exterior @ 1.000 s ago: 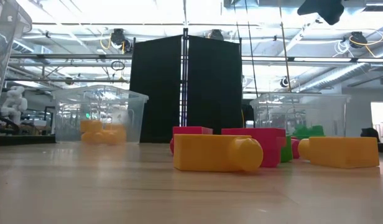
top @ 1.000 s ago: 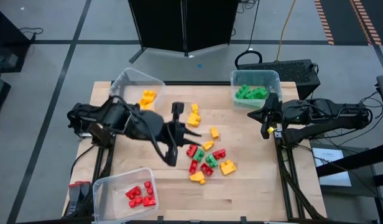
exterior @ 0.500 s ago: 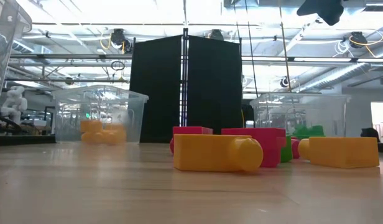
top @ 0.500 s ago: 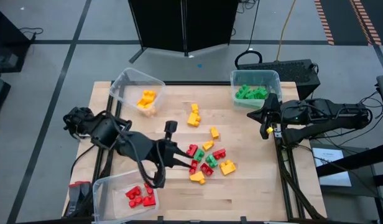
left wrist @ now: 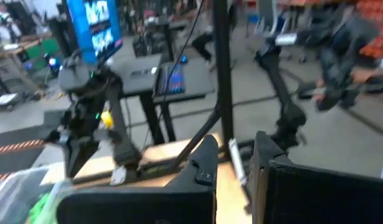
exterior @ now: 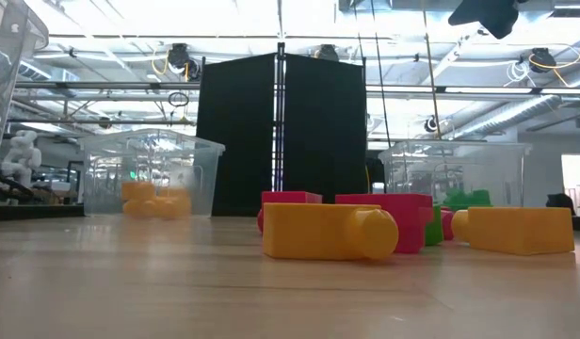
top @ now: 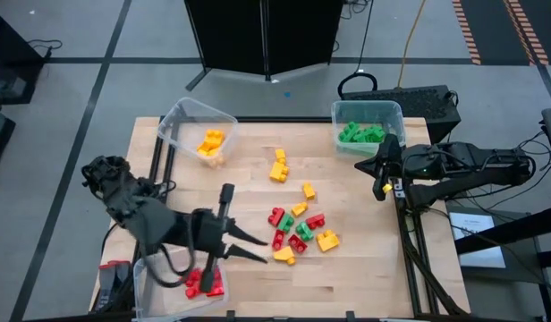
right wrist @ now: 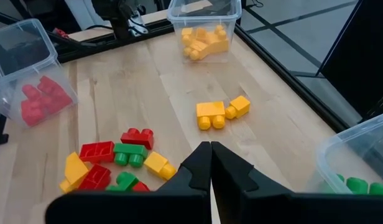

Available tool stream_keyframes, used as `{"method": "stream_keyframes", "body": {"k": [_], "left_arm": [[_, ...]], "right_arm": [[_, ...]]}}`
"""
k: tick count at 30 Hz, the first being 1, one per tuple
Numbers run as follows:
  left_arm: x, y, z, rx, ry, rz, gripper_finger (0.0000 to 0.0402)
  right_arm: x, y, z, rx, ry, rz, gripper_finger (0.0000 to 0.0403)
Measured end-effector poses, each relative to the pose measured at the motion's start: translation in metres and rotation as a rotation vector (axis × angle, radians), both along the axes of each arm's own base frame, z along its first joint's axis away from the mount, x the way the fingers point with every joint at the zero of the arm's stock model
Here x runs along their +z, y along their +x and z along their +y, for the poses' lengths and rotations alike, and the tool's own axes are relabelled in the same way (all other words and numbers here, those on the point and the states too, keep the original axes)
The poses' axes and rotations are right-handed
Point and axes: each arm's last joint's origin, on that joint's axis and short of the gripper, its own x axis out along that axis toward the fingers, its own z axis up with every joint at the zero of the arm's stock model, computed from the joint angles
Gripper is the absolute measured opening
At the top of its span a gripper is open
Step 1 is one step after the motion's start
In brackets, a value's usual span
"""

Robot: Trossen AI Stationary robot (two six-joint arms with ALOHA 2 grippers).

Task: Sort blocks
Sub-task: Put the red game piece into the bottom transparent bin

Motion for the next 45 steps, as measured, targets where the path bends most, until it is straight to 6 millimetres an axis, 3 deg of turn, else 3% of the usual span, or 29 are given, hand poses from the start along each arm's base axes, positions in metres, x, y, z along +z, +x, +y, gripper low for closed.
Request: {"method": "stream_keyframes", "body": {"k": [13,21,25,33,37,45], "left_arm": [[0.029,-0.023,-0.013,-0.078,-0.117,-0.205,0.0],[0.026,-0.03,-0.02,-0.083,-0.085,-0.18,0.0],[0.013,-0.032,-0.019,0.013,-0.019,-0.067,0.0],[-0.027,-0.035,0.002,0.388,0.116,0.205,0.0],[-0.047,-0.025,0.014,0.547,0.162,0.257,0.0],[-0.095,0.012,0.035,0.683,0.235,0.357,0.0]], "right_arm": [[0.001,0.0,-0.001,-0.014,-0.031,-0.002,0.0006],[0.001,0.0,-0.001,-0.03,-0.049,-0.001,0.0006],[0.001,0.0,-0.001,-0.03,-0.049,-0.001,0.0006],[0.001,0.0,-0.001,-0.037,-0.038,-0.005,0.0006],[0.001,0.0,-0.001,-0.047,-0.022,-0.01,0.0006],[-0.001,0.003,-0.001,-0.074,0.019,-0.012,0.0006]]}}
